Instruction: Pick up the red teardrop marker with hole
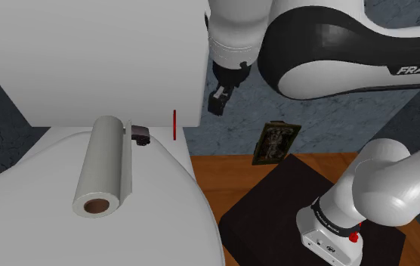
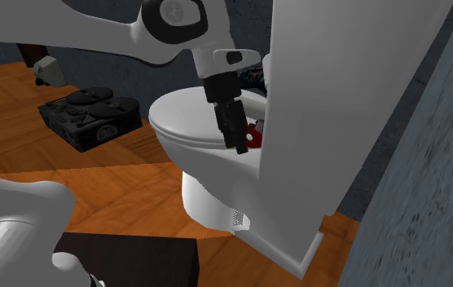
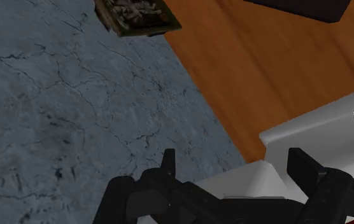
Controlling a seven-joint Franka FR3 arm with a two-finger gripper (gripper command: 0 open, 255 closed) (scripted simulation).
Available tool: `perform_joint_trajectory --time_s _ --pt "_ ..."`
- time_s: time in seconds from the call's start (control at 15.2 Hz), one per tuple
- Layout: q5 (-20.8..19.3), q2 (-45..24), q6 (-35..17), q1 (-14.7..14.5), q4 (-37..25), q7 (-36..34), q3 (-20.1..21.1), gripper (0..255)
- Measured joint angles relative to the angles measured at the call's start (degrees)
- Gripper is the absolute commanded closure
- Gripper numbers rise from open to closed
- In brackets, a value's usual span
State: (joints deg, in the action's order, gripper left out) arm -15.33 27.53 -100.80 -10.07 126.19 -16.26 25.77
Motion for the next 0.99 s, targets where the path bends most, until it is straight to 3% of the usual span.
perform_joint_trajectory --time_s 0.26,0.66,0.99 --pt "-6.8 -4.7 -4.8 -0.6 -2.8 -1.5 5.8 0" --pt "-18.5 -11.7 -6.2 -1.1 -7.0 -7.3 15.8 0" --pt "-21.7 -14.0 -8.3 -0.7 -5.7 -10.3 17.5 0"
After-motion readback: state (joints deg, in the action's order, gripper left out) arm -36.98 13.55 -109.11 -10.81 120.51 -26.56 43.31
